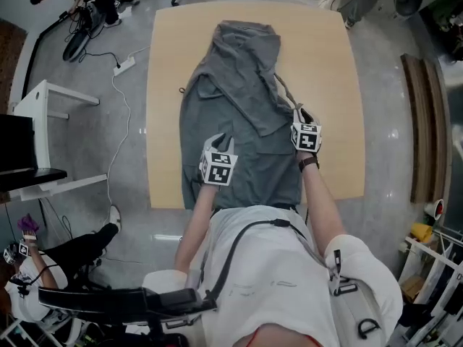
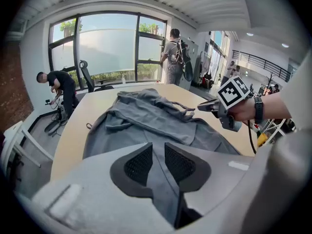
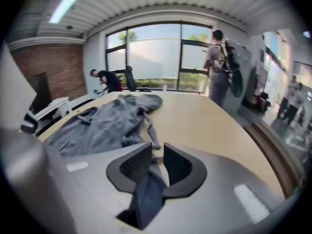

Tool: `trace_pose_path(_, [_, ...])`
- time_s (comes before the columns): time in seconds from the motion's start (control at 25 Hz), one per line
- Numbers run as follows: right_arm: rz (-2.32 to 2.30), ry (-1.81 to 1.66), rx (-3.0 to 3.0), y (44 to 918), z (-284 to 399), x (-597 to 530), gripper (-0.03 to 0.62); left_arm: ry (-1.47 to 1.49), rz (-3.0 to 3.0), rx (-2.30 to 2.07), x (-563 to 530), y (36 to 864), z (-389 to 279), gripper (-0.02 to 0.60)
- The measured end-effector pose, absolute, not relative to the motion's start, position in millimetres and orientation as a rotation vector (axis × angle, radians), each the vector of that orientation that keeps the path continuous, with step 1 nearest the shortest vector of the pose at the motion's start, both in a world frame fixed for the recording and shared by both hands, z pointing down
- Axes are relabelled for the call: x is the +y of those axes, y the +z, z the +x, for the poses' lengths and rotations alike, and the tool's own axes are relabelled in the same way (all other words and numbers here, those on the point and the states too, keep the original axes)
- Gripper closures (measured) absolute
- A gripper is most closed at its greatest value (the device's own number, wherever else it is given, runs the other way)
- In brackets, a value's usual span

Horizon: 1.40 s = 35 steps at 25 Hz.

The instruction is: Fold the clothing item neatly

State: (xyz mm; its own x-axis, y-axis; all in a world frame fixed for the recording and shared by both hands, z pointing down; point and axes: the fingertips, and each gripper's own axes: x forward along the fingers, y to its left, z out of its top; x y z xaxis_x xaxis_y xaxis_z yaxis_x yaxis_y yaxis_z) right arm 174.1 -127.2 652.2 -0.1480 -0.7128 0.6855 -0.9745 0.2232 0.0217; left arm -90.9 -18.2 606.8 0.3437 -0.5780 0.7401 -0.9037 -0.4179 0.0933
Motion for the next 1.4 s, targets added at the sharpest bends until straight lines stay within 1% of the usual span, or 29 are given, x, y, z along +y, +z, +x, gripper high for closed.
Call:
trace_pose_path(0.04, [1.632, 0.653, -1.875, 657.4, 195.6, -120.9, 0.517, 0.874, 2.093, -1.3, -11.9, 612.1, -99.6, 0.497])
trace_pose_path(0.12, [1.71, 0.74, -1.826, 663.4, 222.6, -102.0, 0.448, 0.89, 2.042, -1.326, 3.6, 622.7, -121.5, 0.497])
trace_pose_path(0.28, [1.648, 0.789, -1.81, 679.8, 246.3, -34.5, 0.43, 0.943, 1.917, -1.356, 52.6, 649.1, -167.9, 0.497])
trace_pose_path(0.36, [1.612, 0.818, -1.806, 688.5, 245.6, 2.3, 0.427, 0.971, 1.852, -1.365, 81.0, 660.7, -197.2, 0.49])
trace_pose_path(0.4, [1.592, 0.834, -1.808, 690.8, 240.9, 19.1, 0.424, 0.979, 1.82, -1.37, 94.9, 665.0, -212.6, 0.466])
trace_pose_path(0.52, [1.522, 0.868, -1.804, 692.1, 223.2, 65.9, 0.418, 0.976, 1.743, -1.378, 134.3, 675.2, -249.8, 0.429])
trace_pose_path(0.56, [1.507, 0.878, -1.803, 693.2, 219.1, 79.3, 0.413, 0.971, 1.728, -1.371, 145.4, 678.4, -257.2, 0.425])
trace_pose_path(0.68, [1.498, 0.91, -1.809, 695.0, 207.7, 110.7, 0.39, 0.963, 1.694, -1.309, 173.5, 686.9, -268.2, 0.386])
trace_pose_path(0.72, [1.501, 0.925, -1.812, 695.5, 203.2, 118.4, 0.374, 0.957, 1.686, -1.285, 180.7, 690.6, -269.6, 0.372])
trace_pose_path(0.8, [1.499, 0.956, -1.825, 697.6, 193.1, 129.6, 0.322, 0.933, 1.682, -1.252, 190.1, 697.9, -269.2, 0.351])
trace_pose_path(0.92, [1.445, 0.974, -1.869, 703.8, 172.2, 142.6, 0.201, 0.939, 1.718, -1.239, 197.5, 707.0, -260.5, 0.319])
trace_pose_path(0.96, [1.419, 0.971, -1.884, 707.6, 164.7, 147.8, 0.191, 0.957, 1.74, -1.24, 199.4, 711.7, -255.2, 0.314])
trace_pose_path(1.12, [1.377, 0.883, -1.911, 722.5, 144.0, 160.4, 0.163, 0.987, 1.788, -1.283, 199.0, 727.5, -229.5, 0.314])
trace_pose_path(1.28, [1.407, 0.73, -1.916, 724.1, 144.6, 158.7, 0.161, 0.93, 1.803, -1.421, 189.0, 724.3, -208.4, 0.318])
trace_pose_path(1.32, [1.419, 0.718, -1.926, 724.3, 142.1, 158.3, 0.172, 0.905, 1.805, -1.442, 187.0, 724.5, -203.3, 0.321])
trace_pose_path(1.36, [1.431, 0.725, -1.928, 725.1, 138.3, 158.4, 0.186, 0.892, 1.811, -1.443, 186.2, 725.7, -197.9, 0.348])
trace_pose_path(1.4, [1.439, 0.746, -1.924, 725.7, 133.3, 158.6, 0.233, 0.887, 1.817, -1.429, 185.8, 727.3, -192.1, 0.402])
